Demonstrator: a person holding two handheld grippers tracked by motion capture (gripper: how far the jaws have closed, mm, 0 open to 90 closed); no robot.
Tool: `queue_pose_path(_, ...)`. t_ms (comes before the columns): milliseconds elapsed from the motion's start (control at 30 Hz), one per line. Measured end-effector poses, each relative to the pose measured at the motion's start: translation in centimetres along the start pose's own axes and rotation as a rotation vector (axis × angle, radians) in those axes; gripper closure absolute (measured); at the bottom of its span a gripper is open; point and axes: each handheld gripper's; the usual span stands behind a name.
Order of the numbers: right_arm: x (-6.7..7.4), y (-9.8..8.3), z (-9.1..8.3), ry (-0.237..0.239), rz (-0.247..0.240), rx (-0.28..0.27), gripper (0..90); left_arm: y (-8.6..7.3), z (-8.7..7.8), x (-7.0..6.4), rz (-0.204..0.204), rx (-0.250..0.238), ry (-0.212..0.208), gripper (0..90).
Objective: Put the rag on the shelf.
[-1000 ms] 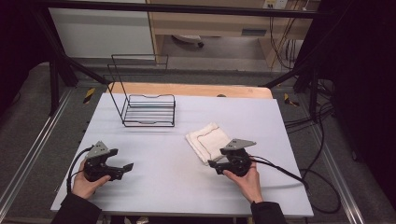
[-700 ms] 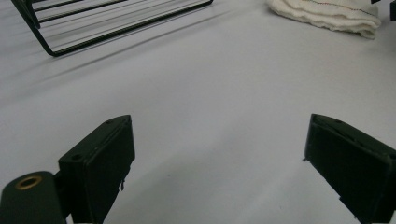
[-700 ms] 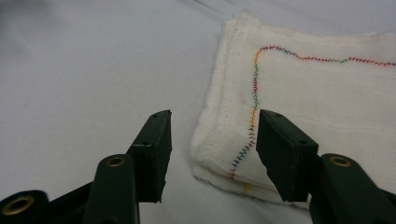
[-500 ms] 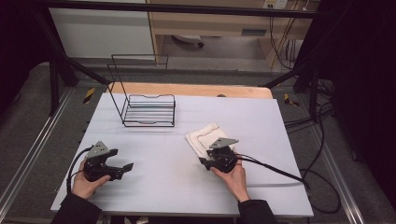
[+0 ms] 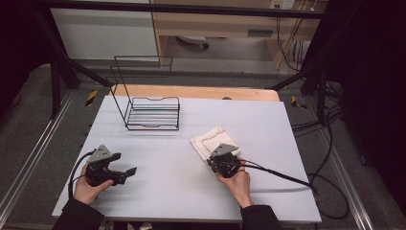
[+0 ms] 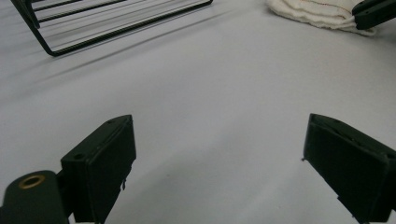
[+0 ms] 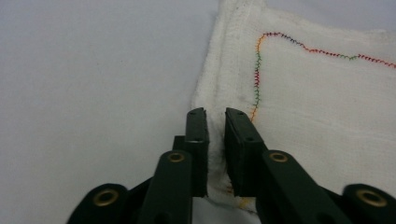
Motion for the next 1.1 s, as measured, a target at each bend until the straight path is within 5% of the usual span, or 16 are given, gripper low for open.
queue_pose_path(267, -0.1, 0.3, -0.3, 0.011, 0.027, -0.016, 86.1, 0.0, 0.0, 0.1, 0.0, -0.001, 0.002, 9.7)
queue_pose_path(733, 0.6, 0.6, -1.6, 0.13, 0.073, -0.006, 86.5, 0.0, 0.0, 0.0, 0.002, 0.0, 0.0, 9.8)
queue_pose_path(1100, 2.3, 0.5, -1.9, 0.187, 0.044, 0.004, 86.5, 0.0, 0.0, 0.0, 0.001, 0.0, 0.0, 9.8)
Point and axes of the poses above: each handheld gripper's, and its own axes: z roughly forward along the jaws, y roughly out of its top, x roughly to its left, and after that the axes turned 1 degree about -x, right-handed
